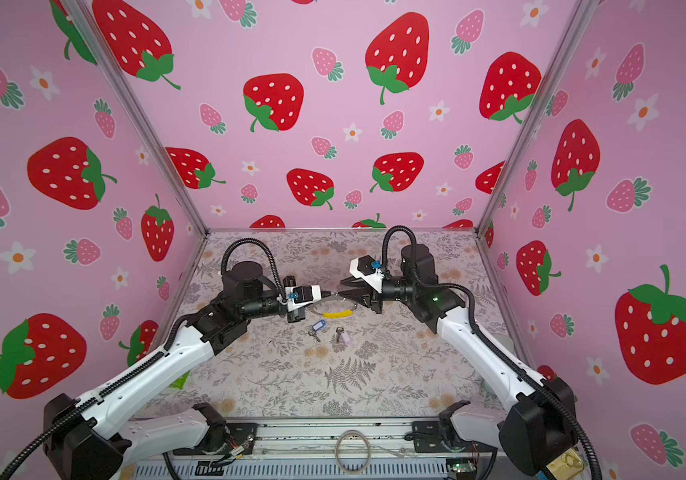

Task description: Put the keys on the keyring

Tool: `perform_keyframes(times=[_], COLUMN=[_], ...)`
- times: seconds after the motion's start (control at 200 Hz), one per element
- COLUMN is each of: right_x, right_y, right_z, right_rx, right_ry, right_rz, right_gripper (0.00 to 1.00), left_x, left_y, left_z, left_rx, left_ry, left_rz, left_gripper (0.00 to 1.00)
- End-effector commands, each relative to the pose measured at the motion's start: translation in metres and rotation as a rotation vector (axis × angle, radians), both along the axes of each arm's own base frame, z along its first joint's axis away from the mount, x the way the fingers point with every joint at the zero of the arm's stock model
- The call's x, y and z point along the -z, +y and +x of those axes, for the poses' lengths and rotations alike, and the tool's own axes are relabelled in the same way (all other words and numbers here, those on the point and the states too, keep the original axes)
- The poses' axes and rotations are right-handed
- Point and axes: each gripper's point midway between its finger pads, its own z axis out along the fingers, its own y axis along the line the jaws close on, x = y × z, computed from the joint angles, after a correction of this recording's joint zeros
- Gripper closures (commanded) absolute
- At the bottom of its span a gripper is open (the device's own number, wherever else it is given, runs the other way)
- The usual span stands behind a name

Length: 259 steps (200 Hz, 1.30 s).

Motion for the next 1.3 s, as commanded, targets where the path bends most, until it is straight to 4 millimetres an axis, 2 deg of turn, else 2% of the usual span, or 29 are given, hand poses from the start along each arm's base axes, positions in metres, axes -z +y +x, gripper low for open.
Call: perform_keyframes(times=[0.0,0.16,0.61,0.89,1.115,1.155,1.17,1.221,1.291], right_x=[0.011,0.026,0.038,0.033,0.025,0.023,0.021,0.018,0.016], right_y=[-0.001,-0.002,-0.003,-0.004,-0.004,-0.004,-0.004,-0.005,-0.006], right_z=[-0.009,-0.005,-0.002,-0.001,0.001,0.002,0.003,0.005,0.009], right_rx=[-0.028,0.005,0.022,0.027,0.035,0.039,0.043,0.057,0.086], right_ry=[0.024,0.042,0.063,0.039,0.001,-0.008,-0.013,-0.031,-0.057], right_rz=[-0.025,-0.056,-0.085,-0.081,-0.065,-0.062,-0.059,-0.055,-0.056], right_gripper=[0.65,0.67,0.80,0.95,0.98,0.99,0.99,1.00,1.00], left_x=[-0.008,-0.011,-0.019,-0.020,-0.020,-0.021,-0.020,-0.019,-0.019], left_y=[0.000,0.001,0.005,0.006,0.007,0.007,0.007,0.008,0.010], left_z=[0.002,0.001,0.005,0.005,0.004,0.004,0.004,0.006,0.008], left_rx=[-0.007,0.000,-0.028,-0.029,-0.032,-0.035,-0.035,-0.047,-0.071], left_ry=[-0.052,-0.088,-0.157,-0.176,-0.179,-0.179,-0.176,-0.174,-0.166], left_rz=[0.004,0.018,0.014,0.013,0.013,0.012,0.013,0.015,0.014], left_gripper=[1.00,1.00,1.00,1.00,1.00,0.95,0.90,0.80,0.75])
